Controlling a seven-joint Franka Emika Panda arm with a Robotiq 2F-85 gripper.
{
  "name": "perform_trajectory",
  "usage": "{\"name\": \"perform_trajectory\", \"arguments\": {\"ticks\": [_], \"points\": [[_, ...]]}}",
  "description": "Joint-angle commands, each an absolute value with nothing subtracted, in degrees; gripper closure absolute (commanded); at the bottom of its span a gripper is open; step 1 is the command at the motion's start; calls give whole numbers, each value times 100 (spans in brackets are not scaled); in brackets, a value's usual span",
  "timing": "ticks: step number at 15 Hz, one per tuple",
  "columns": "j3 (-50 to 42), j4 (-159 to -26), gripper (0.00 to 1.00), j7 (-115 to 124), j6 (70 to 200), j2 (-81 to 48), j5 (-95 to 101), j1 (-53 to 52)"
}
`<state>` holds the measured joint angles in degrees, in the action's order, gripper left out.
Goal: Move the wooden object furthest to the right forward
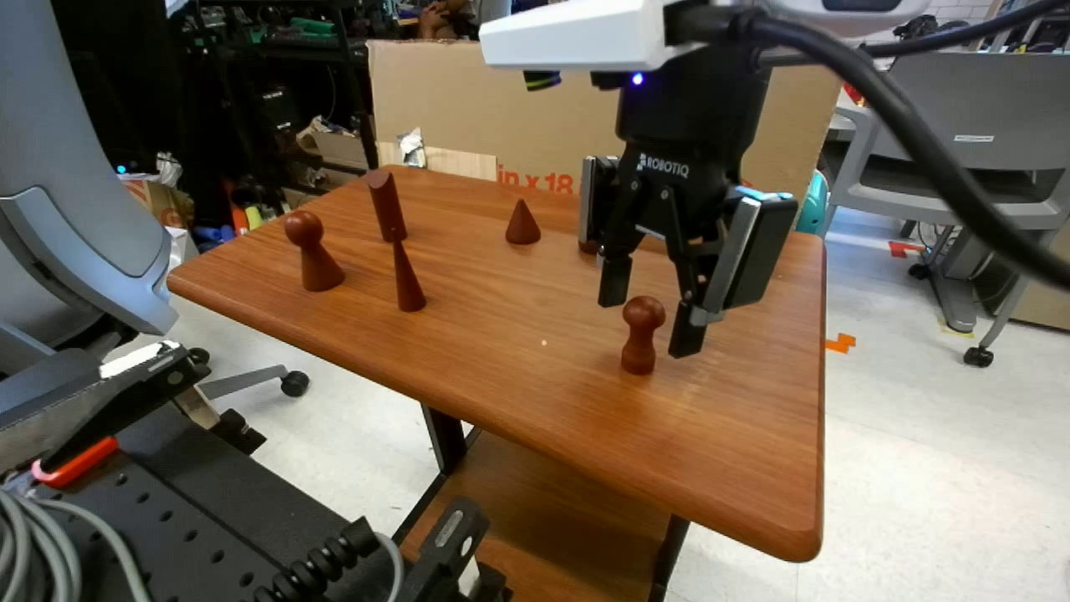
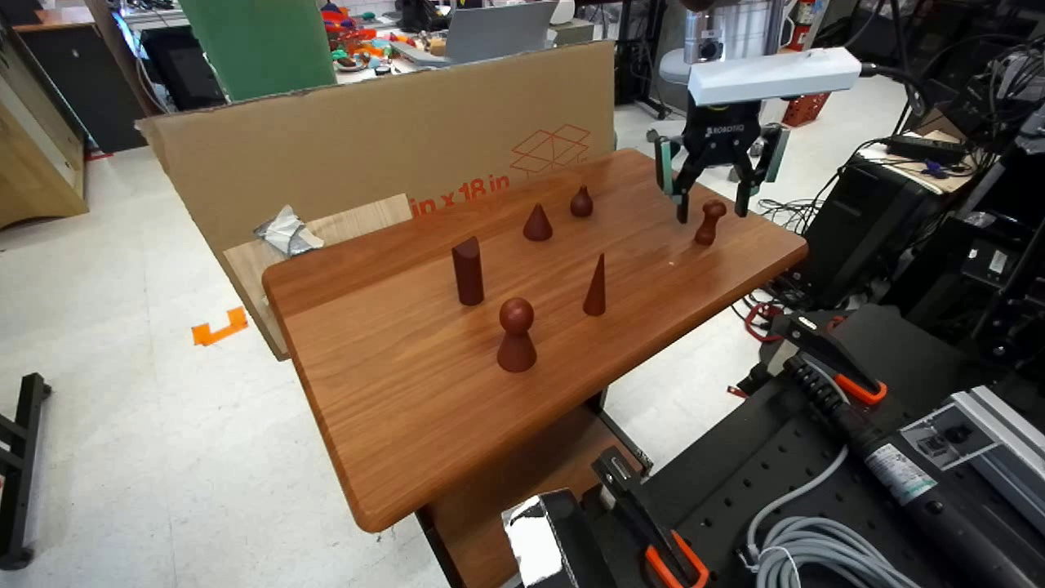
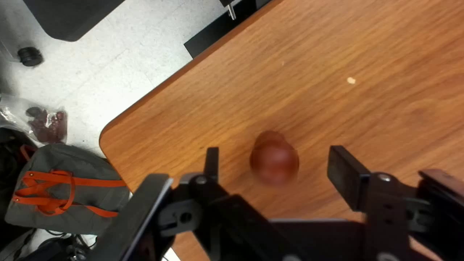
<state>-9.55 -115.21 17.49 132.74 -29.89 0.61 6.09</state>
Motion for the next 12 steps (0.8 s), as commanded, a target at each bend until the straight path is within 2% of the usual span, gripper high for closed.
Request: {"name": "perform_trajectory", "arguments": {"ticks": [1,8,12], "points": [[-999,-11820,0,1728,13520,-2490,80,516],[-705,-12134,0,873,13661,-1544,224,431],[-650,-11885,0,767,13469,-1621,262,412]]}}
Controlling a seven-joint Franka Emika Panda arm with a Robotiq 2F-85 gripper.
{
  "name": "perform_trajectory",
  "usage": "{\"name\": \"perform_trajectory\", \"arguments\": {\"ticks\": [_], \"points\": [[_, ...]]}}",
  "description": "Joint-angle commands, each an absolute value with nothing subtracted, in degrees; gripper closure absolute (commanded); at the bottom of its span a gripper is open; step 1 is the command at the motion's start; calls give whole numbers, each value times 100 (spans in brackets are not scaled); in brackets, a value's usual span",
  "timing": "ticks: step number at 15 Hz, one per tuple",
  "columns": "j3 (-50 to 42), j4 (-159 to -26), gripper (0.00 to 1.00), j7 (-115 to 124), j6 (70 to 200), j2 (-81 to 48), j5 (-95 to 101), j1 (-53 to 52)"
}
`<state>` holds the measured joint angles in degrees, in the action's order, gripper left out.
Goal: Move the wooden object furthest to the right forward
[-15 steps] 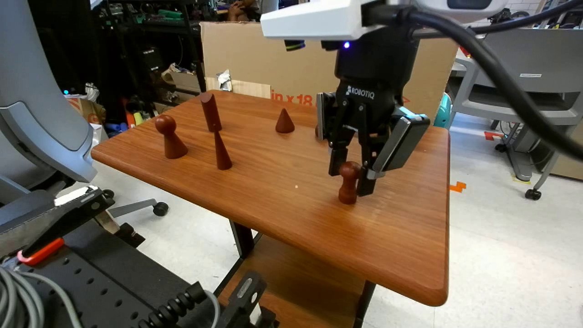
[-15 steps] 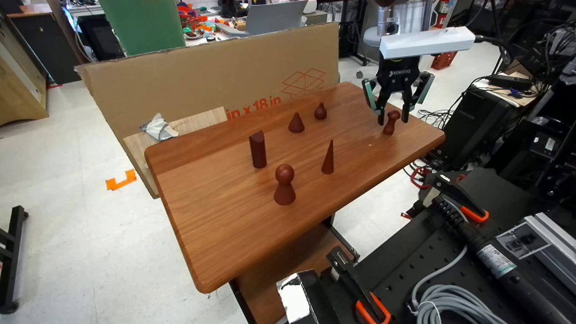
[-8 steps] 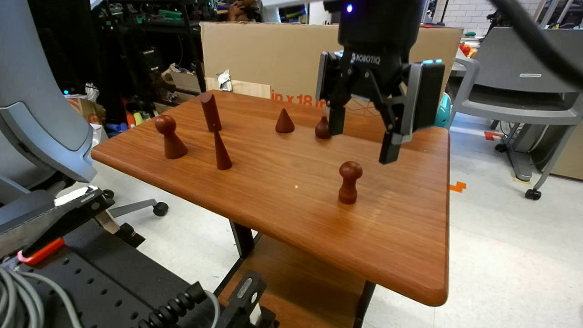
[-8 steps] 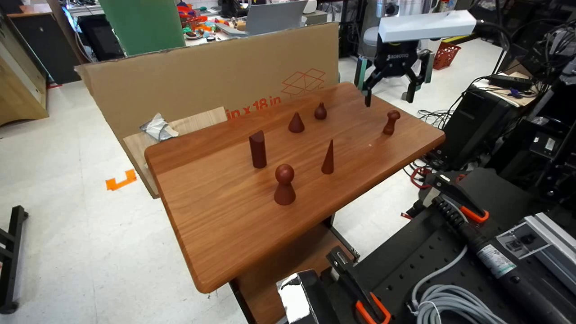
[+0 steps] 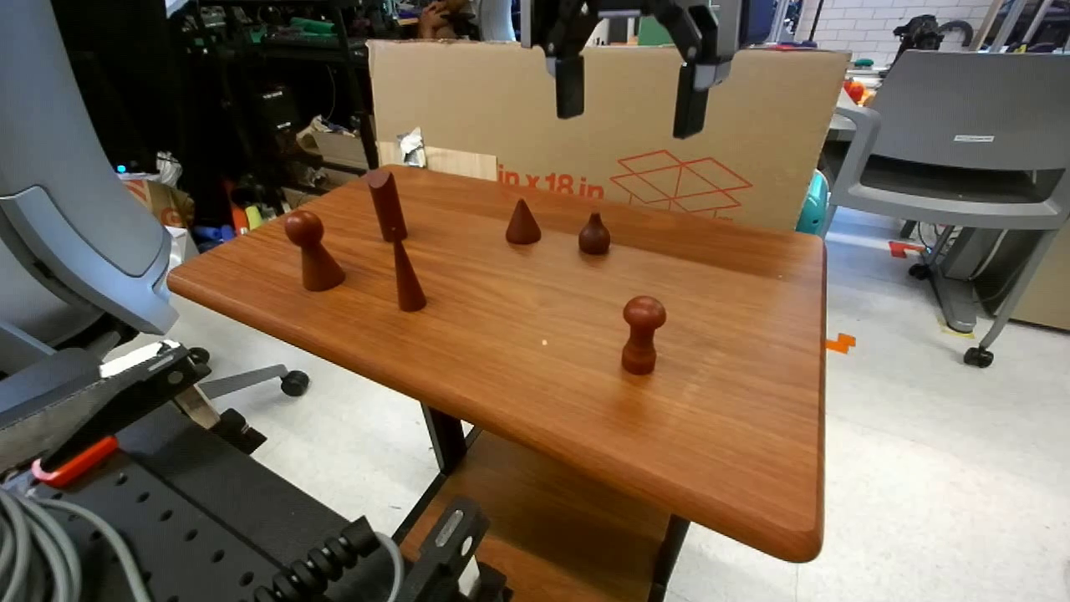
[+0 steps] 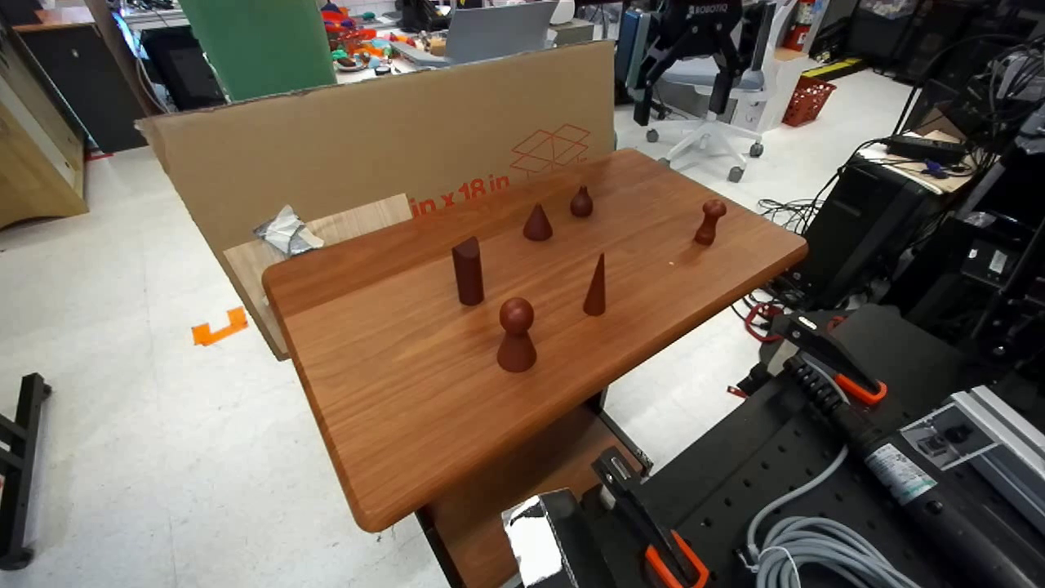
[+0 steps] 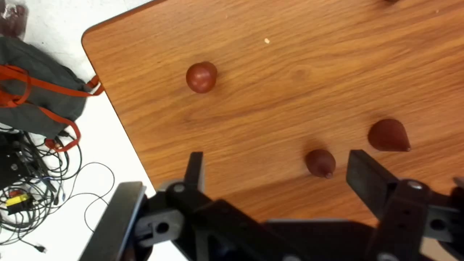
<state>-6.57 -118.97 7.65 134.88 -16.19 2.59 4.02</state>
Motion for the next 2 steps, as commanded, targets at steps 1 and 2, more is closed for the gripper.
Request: {"name": "perform_trajectory", "arguments": {"ticks": [1,2], "points": [[-633,-11886,0,705,13467,-1586,262,413],[-629,-11889,0,670,13466,-1575,262,414]]}}
